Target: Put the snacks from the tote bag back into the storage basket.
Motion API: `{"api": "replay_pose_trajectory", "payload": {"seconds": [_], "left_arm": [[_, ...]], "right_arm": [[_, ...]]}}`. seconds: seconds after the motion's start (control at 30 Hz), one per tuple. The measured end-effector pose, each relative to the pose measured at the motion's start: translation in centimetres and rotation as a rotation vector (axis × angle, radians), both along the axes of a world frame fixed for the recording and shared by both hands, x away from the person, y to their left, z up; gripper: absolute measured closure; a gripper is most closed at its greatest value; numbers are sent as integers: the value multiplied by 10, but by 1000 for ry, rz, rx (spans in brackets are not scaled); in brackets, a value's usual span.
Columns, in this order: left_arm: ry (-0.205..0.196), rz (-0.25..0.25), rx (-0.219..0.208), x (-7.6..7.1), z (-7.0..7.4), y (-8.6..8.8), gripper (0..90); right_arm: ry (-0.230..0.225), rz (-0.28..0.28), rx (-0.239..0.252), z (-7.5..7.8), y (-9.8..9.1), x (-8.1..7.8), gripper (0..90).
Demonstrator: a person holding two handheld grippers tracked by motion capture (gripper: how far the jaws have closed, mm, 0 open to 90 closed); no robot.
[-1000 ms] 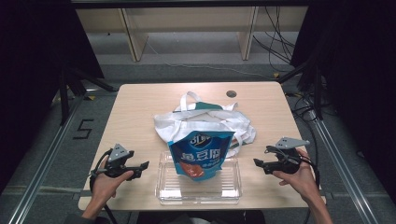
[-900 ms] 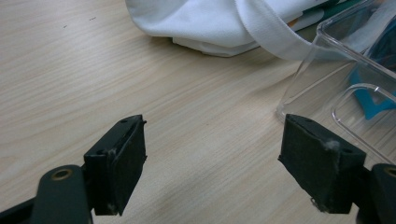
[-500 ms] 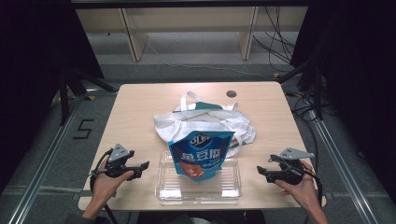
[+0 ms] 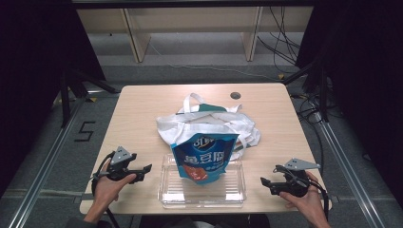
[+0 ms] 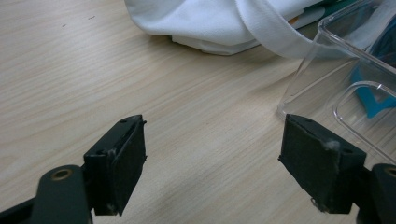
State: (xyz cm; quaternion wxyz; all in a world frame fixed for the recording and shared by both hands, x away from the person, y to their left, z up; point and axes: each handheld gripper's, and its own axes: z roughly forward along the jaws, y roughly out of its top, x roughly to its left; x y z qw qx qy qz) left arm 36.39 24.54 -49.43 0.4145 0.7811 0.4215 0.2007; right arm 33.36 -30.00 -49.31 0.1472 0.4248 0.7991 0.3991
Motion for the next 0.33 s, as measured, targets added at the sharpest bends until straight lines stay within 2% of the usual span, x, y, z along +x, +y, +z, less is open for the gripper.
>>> {"api": "replay_pose_trajectory", "payload": {"seconds": [0.03, 0.07, 0.1, 0.13, 0.17, 0.23, 0.33], "left_arm": [[-1, 1, -3, 0, 0, 0, 217], [-1, -2, -6, 0, 0, 0, 217], [0, -1, -4, 0, 0, 0, 217], [0, 3, -2, 0, 0, 0, 217], [0, 1, -2, 0, -1, 0, 217], [-1, 4, -8, 0, -1, -1, 217], [0, 1, 1, 0, -1, 0, 217]], "right_arm": [[29, -20, 12, 0, 2, -3, 183], [6, 0, -5, 0, 1, 0, 182], [19, 3, 7, -1, 2, 0, 180], [0, -4, -7, 0, 1, 1, 176], [13, -21, 5, 0, 3, 0, 175], [6, -16, -13, 0, 3, 0, 177], [6, -21, -3, 0, 3, 0, 177]]}}
